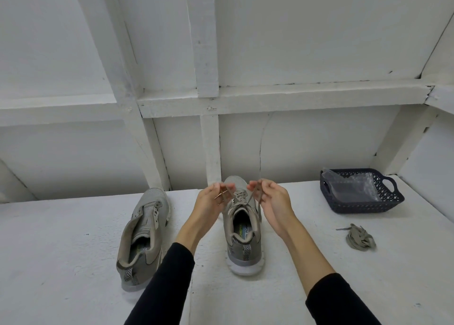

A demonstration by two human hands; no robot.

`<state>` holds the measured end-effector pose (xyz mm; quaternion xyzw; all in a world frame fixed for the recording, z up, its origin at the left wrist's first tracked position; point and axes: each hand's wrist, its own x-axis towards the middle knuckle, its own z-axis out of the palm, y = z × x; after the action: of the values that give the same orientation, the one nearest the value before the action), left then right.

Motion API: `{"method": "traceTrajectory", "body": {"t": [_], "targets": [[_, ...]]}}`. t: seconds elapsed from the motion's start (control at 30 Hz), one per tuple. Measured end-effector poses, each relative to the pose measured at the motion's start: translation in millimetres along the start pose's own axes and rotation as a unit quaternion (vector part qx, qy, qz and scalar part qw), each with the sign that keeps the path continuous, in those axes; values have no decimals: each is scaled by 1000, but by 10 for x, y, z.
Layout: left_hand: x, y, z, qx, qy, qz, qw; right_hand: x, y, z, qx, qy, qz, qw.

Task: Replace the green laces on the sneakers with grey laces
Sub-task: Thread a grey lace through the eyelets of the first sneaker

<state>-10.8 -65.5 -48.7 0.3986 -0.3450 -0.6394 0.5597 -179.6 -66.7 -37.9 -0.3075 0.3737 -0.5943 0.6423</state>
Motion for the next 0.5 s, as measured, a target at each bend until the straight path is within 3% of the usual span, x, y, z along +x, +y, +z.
{"method": "traceTrajectory", "body": {"t": [0.13, 0.27, 0.5], "targets": [[55, -24, 159, -79, 27, 21, 996, 76, 30, 49, 19, 10, -9, 1000], [160, -75, 212, -35, 94, 39, 994, 103, 79, 32, -22, 46, -17, 999], [214, -108, 222, 16, 90, 65, 994, 179, 157, 21, -47, 36, 2, 998]]}}
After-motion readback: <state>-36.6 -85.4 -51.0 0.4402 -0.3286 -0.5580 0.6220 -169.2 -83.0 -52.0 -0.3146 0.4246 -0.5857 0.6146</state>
